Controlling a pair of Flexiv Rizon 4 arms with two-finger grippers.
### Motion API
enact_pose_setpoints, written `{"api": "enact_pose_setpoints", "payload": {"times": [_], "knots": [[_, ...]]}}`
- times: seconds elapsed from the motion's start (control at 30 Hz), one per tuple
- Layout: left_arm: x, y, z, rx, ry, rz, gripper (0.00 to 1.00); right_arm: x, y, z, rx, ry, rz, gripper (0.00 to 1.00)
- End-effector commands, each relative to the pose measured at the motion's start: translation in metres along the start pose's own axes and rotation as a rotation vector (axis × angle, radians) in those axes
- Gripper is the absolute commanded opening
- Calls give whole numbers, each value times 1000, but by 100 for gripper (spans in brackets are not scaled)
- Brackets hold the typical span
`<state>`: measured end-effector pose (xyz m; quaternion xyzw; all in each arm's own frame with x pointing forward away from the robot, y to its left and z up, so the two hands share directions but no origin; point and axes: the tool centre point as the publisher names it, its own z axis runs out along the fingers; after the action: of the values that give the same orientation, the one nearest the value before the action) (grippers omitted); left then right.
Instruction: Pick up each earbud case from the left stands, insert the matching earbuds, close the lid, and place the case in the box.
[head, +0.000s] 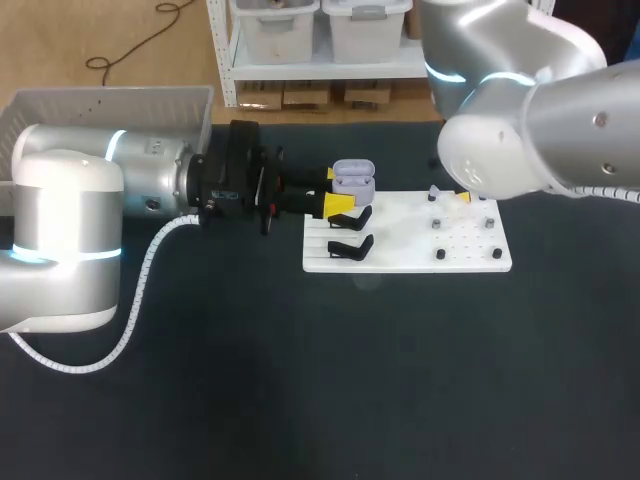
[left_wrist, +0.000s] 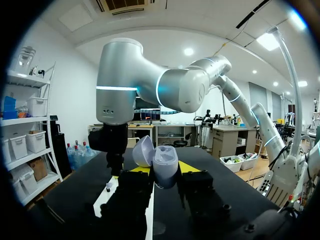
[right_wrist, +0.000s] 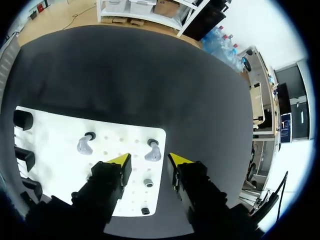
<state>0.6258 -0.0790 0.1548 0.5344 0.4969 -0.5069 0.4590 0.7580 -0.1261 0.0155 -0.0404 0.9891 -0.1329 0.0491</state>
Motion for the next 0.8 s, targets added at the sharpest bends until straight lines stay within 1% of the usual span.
{"api": "enact_pose_setpoints", "payload": {"times": [0.03,0.33,0.8], "knots": [[1,0,0,-2,-3,3,0,-1,0,4,12,-10,4,47],[1,0,0,-2,-3,3,0,-3,-3,8,20,-20,16,43],[1,0,0,-2,-3,3,0,-8,-5,12,21,-50,27,43]]}}
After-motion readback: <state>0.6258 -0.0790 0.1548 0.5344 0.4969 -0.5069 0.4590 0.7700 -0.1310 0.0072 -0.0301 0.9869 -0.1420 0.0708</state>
